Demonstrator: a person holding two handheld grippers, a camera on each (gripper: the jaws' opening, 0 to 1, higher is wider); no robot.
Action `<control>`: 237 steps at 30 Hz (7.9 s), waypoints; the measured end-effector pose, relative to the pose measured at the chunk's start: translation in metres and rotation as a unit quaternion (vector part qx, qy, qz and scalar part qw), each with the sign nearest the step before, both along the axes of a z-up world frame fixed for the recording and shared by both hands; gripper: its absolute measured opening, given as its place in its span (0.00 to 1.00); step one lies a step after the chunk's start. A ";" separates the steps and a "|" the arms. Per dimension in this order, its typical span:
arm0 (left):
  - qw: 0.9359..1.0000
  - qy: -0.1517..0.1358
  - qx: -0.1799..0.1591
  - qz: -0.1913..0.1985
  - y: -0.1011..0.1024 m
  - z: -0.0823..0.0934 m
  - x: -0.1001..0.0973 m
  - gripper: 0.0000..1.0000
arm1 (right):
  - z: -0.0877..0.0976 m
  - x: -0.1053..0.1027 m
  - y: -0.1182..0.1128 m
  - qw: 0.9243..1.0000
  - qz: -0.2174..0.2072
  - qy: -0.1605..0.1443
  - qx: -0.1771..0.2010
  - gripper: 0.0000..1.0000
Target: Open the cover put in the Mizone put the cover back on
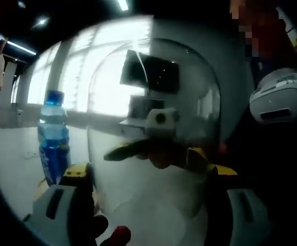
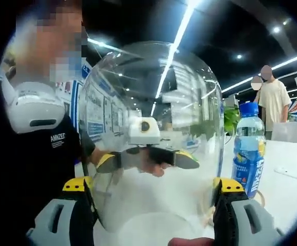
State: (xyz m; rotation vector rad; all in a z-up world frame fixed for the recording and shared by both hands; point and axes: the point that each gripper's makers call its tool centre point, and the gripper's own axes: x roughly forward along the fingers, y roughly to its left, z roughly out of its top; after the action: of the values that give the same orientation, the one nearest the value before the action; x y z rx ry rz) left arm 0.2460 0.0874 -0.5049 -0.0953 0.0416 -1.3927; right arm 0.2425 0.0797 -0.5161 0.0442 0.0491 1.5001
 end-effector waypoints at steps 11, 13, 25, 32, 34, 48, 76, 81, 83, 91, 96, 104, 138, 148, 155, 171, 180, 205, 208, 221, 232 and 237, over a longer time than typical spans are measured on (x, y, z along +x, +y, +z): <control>1.000 0.000 0.008 0.014 0.002 0.026 -0.010 0.79 | 0.026 -0.005 0.006 1.000 0.008 -0.002 0.001 0.90; 1.000 0.001 0.010 0.017 0.002 0.034 -0.009 0.79 | 0.035 -0.005 0.006 1.000 0.009 -0.003 0.004 0.90; 0.999 -0.017 -0.001 0.037 0.007 0.086 -0.007 0.81 | 0.087 -0.007 0.009 1.000 0.013 -0.021 0.018 0.90; 0.999 -0.020 0.009 0.047 0.007 0.111 -0.011 0.82 | 0.112 -0.011 0.012 0.999 0.016 -0.027 0.014 0.90; 0.998 -0.023 0.010 0.050 0.006 0.117 -0.011 0.82 | 0.117 -0.011 0.012 0.999 0.017 -0.031 0.013 0.90; 0.998 -0.040 0.011 0.053 0.005 0.170 -0.006 0.83 | 0.170 -0.005 0.012 0.999 0.010 -0.048 0.023 0.90; 0.995 -0.090 -0.004 0.049 0.008 0.225 0.078 0.84 | 0.225 0.080 0.019 0.995 -0.008 -0.099 0.014 0.90; 0.995 -0.091 -0.005 0.050 0.009 0.231 0.098 0.85 | 0.230 0.100 0.019 0.995 -0.011 -0.098 0.022 0.90; 0.995 -0.087 -0.013 0.050 0.010 0.232 0.107 0.85 | 0.231 0.108 0.019 0.995 -0.013 -0.092 0.028 0.90; 0.996 -0.070 -0.011 0.046 0.010 0.209 0.135 0.85 | 0.207 0.134 0.022 0.997 -0.019 -0.075 0.021 0.90; 0.997 -0.057 -0.001 0.047 0.009 0.191 0.144 0.85 | 0.191 0.144 0.022 0.998 -0.019 -0.065 0.008 0.90; 0.998 -0.049 0.001 0.051 0.008 0.176 0.157 0.85 | 0.176 0.157 0.021 0.998 -0.018 -0.055 0.015 0.90; 0.998 0.002 0.010 0.056 0.009 0.083 0.194 0.85 | 0.081 0.190 0.021 1.000 -0.011 -0.006 -0.009 0.90; 0.998 0.018 0.006 0.059 0.011 0.060 0.196 0.85 | 0.059 0.190 0.023 1.000 -0.009 0.010 -0.012 0.90; 0.998 0.028 0.009 0.058 0.012 0.044 0.197 0.85 | 0.042 0.192 0.024 1.000 -0.008 0.021 -0.017 0.90; 0.998 0.028 0.016 0.058 0.013 0.018 0.197 0.85 | 0.016 0.191 0.025 0.999 -0.007 0.020 -0.031 0.90; 0.998 0.027 0.020 0.057 0.011 0.007 0.196 0.85 | 0.006 0.190 0.024 0.999 -0.008 0.018 -0.043 0.90; 0.998 -0.019 0.008 0.057 0.009 -0.004 0.185 0.86 | -0.006 0.186 0.018 0.999 -0.019 -0.023 -0.029 0.90; 0.998 -0.018 0.006 0.057 0.009 -0.003 0.185 0.86 | -0.005 0.186 0.019 0.999 -0.019 -0.023 -0.029 0.90; 0.997 -0.017 0.026 0.077 0.020 -0.006 0.178 0.79 | -0.006 0.184 0.018 0.997 -0.046 -0.020 -0.051 0.90; 0.995 -0.008 0.024 0.098 0.028 -0.004 0.178 0.77 | 0.007 0.177 -0.001 0.996 -0.085 -0.019 -0.035 0.90; 0.994 -0.002 0.021 0.111 0.030 -0.003 0.178 0.76 | 0.006 0.180 -0.010 0.993 -0.110 -0.014 -0.036 0.90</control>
State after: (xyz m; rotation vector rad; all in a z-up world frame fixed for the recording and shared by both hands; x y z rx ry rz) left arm 0.4238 0.1176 -0.5084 -0.0609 0.0556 -1.1683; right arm 0.4224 0.0695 -0.5103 -0.0286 0.0738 1.2766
